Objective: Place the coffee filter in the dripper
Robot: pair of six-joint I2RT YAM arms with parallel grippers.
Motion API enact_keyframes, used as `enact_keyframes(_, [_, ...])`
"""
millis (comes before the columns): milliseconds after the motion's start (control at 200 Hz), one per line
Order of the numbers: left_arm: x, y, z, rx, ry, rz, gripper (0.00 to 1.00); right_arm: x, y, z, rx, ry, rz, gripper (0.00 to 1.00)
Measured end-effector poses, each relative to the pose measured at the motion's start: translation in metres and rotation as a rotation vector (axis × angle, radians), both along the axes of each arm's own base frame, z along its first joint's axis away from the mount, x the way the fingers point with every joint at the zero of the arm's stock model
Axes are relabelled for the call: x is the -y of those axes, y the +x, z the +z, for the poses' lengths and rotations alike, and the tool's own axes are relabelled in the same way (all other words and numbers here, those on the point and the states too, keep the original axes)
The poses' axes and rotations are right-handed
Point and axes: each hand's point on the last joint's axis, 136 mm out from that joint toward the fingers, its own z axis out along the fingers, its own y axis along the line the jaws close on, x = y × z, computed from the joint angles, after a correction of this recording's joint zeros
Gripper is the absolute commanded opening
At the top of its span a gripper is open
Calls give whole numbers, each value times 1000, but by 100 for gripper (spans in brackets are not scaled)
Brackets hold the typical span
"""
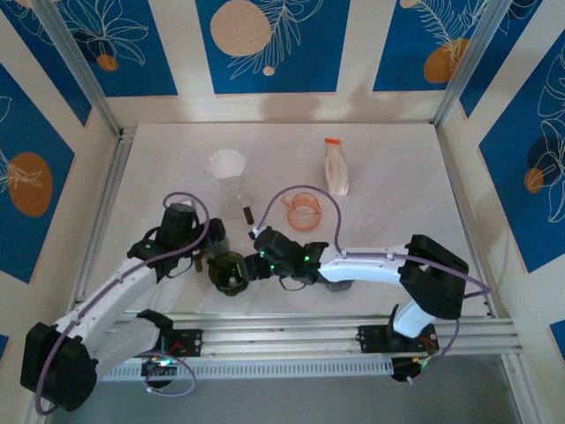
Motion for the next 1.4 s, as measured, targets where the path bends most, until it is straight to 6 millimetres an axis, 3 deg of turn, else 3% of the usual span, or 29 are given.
enact_keyframes(170, [1,0,-1,1,0,-10,86,-9,2,-4,-24,-17,3,40])
enact_keyframes(440, [4,1,-8,-15,5,-33,86,-16,1,-7,-47,-28,-3,0])
enact_keyframes(605, [7,1,-9,-16,-1,-54,86,-7,-2,-1,-35,-30,-20,0])
enact_keyframes(755, [15,3,-12,-15,-20,-87,81,31,-8,17,-1,-70,-57,0])
enact_keyframes(1005, [39,1,-21,-29,-81,-148,79,113,-9,83,118,-56,-192,0])
enact_keyframes(1206, [86,-12,-24,-34,-129,-253,77,181,-15,112,180,-61,-317,0])
enact_keyframes(1401, [134,-33,-32,-58,-138,-361,76,220,-18,117,200,-97,-390,0])
